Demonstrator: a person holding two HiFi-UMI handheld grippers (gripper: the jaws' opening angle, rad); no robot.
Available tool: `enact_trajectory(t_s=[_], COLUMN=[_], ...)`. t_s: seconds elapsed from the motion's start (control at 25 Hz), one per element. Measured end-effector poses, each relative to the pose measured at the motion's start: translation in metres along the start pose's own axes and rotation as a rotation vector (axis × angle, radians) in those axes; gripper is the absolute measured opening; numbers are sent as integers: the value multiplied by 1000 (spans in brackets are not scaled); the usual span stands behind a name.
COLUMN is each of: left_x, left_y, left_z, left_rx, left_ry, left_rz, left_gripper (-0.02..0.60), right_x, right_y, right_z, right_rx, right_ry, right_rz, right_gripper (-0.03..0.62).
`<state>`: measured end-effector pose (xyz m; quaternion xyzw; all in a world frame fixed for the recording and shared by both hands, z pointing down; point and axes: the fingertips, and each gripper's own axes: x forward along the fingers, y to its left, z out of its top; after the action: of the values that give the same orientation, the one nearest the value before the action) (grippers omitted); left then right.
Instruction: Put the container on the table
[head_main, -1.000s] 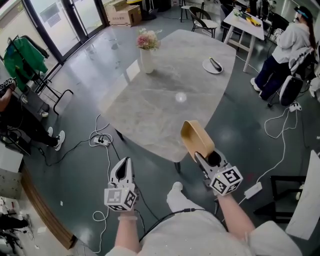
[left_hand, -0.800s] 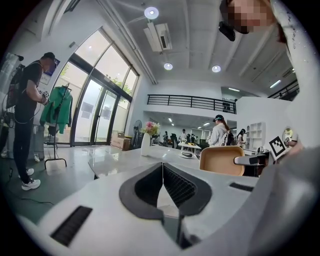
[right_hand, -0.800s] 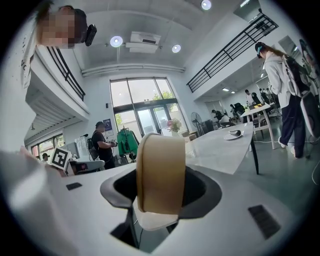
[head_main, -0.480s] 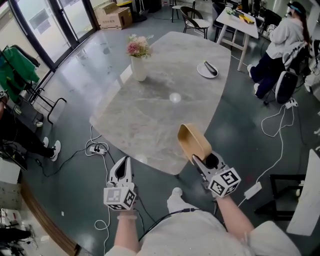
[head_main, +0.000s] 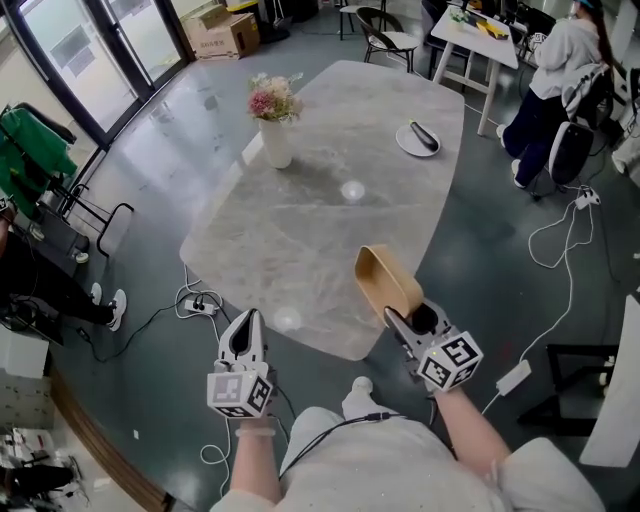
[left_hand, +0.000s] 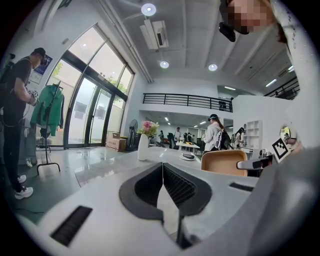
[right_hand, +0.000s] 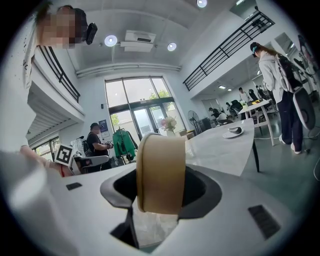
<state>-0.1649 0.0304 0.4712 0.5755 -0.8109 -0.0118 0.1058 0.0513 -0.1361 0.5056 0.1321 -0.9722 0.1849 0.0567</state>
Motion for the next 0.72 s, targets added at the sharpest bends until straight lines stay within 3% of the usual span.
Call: enact_trajectory(t_s=[0.32, 0.72], left_x=[27, 117], left_y=[4, 15], left_z=[5, 29], left_rx=[20, 57], left_ry=[0, 9], left_rz=[-48, -213], left_gripper=[8, 8], right_x=[11, 36], right_y=[-10, -26], right_z=[6, 8], right_rx=[18, 70], right_ry=[-19, -32], right_rz=[-38, -148], right_gripper=[215, 215])
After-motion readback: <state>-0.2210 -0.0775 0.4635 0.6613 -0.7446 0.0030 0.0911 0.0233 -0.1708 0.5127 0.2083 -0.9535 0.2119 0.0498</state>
